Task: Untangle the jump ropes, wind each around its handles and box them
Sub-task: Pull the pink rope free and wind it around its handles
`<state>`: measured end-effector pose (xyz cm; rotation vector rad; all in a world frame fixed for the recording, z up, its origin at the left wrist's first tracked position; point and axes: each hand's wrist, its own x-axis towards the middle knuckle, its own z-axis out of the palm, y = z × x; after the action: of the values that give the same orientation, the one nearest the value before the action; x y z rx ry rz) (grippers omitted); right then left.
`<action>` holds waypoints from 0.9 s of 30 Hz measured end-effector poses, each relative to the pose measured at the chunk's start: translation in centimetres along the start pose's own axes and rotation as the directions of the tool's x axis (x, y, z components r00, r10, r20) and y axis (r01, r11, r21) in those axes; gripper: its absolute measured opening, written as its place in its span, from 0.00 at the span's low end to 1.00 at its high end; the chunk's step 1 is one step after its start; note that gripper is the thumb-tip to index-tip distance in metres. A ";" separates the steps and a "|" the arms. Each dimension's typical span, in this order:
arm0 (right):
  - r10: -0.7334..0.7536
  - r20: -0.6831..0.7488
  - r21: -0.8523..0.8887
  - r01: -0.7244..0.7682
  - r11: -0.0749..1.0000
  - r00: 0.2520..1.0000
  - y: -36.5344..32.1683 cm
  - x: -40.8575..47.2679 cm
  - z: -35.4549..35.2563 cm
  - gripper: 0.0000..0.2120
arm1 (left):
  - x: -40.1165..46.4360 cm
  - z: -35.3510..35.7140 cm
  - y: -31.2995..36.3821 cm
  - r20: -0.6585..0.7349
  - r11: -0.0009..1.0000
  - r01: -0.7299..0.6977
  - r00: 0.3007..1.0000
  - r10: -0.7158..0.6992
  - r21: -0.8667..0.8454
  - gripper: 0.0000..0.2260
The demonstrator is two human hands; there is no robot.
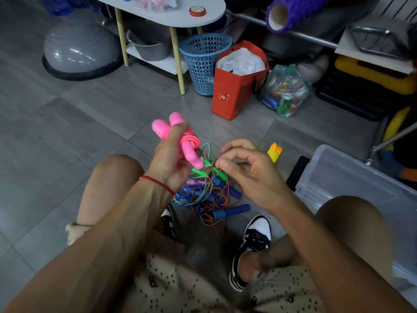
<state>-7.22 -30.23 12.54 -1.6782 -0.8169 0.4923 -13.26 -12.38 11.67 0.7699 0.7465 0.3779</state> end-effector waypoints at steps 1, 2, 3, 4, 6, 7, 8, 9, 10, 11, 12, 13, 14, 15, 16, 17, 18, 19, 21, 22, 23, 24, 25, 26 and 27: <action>-0.013 -0.034 -0.048 0.011 0.999 0.999 0.2 0.0 0.6 0.05 | 0.0 0.1 -0.1 -0.002 0.999 -0.031 1.000 0.031 0.008 0.09; -0.024 -0.084 -0.084 0.017 0.996 0.996 0.3 0.1 1.0 0.04 | 0.2 0.2 -0.4 0.013 0.999 -0.043 0.999 0.043 0.004 0.11; -0.031 -0.128 -0.109 0.017 0.994 0.991 0.3 0.3 1.4 0.05 | 0.2 0.2 -0.9 0.032 0.999 -0.039 0.999 0.039 -0.003 0.15; -0.050 -0.149 -0.144 0.028 0.989 0.987 0.0 0.6 1.6 0.07 | 0.3 0.1 -1.3 0.051 0.999 -0.031 0.998 0.032 -0.008 0.19; -0.127 -0.123 -0.263 0.091 0.960 0.984 -0.3 1.0 1.4 0.09 | 0.0 -0.1 -2.2 0.076 1.000 -0.016 0.997 0.016 -0.002 0.22; -0.163 -0.092 -0.321 0.126 0.939 0.982 -0.4 1.1 1.3 0.09 | -0.3 0.0 -2.4 0.083 1.000 0.001 0.997 0.000 -0.002 0.23; -0.190 -0.065 -0.364 0.154 0.919 0.980 -0.6 1.1 1.1 0.09 | -0.5 0.1 -2.6 0.092 1.000 0.022 0.996 -0.021 -0.006 0.25; -0.218 -0.046 -0.395 0.183 0.900 0.975 -0.6 1.1 1.1 0.09 | -0.6 0.2 -2.7 0.111 0.999 0.046 0.993 -0.044 -0.016 0.25; -0.253 -0.029 -0.427 0.217 0.878 0.967 -0.6 1.0 1.0 0.09 | -0.6 0.2 -2.8 0.118 0.997 0.073 0.990 -0.071 -0.017 0.24; -0.289 -0.011 -0.462 0.252 0.850 0.957 -0.5 0.9 1.1 0.10 | -0.7 0.2 -2.8 0.122 0.994 0.108 0.987 -0.105 -0.015 0.21; -0.317 0.004 -0.489 0.278 0.827 0.948 -0.5 0.8 1.2 0.10 | -0.8 0.2 -2.8 0.125 0.990 0.138 0.983 -0.135 -0.011 0.18; -0.338 0.008 -0.508 0.295 0.809 0.941 -0.4 0.7 1.4 0.10 | -0.9 0.3 -2.7 0.123 0.987 0.160 0.980 -0.157 -0.015 0.16; -0.357 0.002 -0.528 0.305 0.793 0.934 -0.3 0.7 1.6 0.10 | -1.2 0.5 -2.7 0.120 0.985 0.169 0.979 -0.166 -0.015 0.13; -0.378 -0.012 -0.551 0.310 0.775 0.926 -0.2 0.7 1.8 0.09 | -1.5 0.9 -2.5 0.124 0.984 0.177 0.977 -0.173 -0.018 0.10; -0.396 -0.025 -0.571 0.312 0.759 0.918 -0.1 0.7 1.9 0.08 | -2.0 1.2 -2.4 0.132 0.983 0.183 0.975 -0.178 -0.026 0.08; -0.411 -0.036 -0.585 0.315 0.748 0.911 0.0 0.8 2.0 0.07 | -2.4 1.5 -2.4 0.147 0.980 0.194 0.972 -0.185 -0.047 0.08; -0.420 -0.049 -0.584 0.316 0.748 0.906 0.1 0.8 2.1 0.07 | -2.6 1.6 -2.5 0.157 0.978 0.200 0.969 -0.189 -0.062 0.08; -0.422 -0.073 -0.570 0.310 0.761 0.903 0.1 1.0 2.1 0.06 | -2.7 1.7 -2.6 0.160 0.977 0.200 0.969 -0.186 -0.072 0.09; -0.383 -0.143 -0.501 0.267 0.823 0.912 0.1 1.2 2.1 0.05 | -2.6 1.8 -2.7 0.171 0.978 0.190 0.970 -0.174 -0.084 0.12; -0.350 -0.169 -0.455 0.242 0.857 0.921 0.1 1.3 2.1 0.04 | -2.5 1.8 -2.7 0.173 0.976 0.198 0.968 -0.180 -0.093 0.15; -0.314 -0.190 -0.411 0.215 0.886 0.930 0.1 1.4 2.2 0.04 | -2.4 1.9 -2.7 0.179 0.972 0.212 0.965 -0.192 -0.104 0.16; -0.266 -0.210 -0.353 0.181 0.918 0.941 0.0 1.5 2.2 0.04 | -2.4 1.9 -2.6 0.179 0.970 0.222 0.963 -0.202 -0.100 0.17; -0.190 -0.229 -0.265 0.127 0.956 0.955 0.0 1.6 2.2 0.04 | -2.2 1.9 -2.6 0.181 0.972 0.219 0.963 -0.200 -0.090 0.18; -0.087 -0.233 -0.138 0.056 0.989 0.969 -0.1 1.6 2.2 0.03 | -2.0 1.9 -2.4 0.179 0.977 0.201 0.966 -0.186 -0.071 0.20; 0.013 -0.206 -0.002 -0.013 1.000 0.979 -0.1 1.5 2.1 0.03 | -1.9 1.9 -2.2 0.180 0.982 0.181 0.969 -0.169 -0.050 0.21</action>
<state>-7.71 -27.71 12.20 -1.7056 -0.6559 0.3196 -13.14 -15.84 11.85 0.6598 0.6274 0.1717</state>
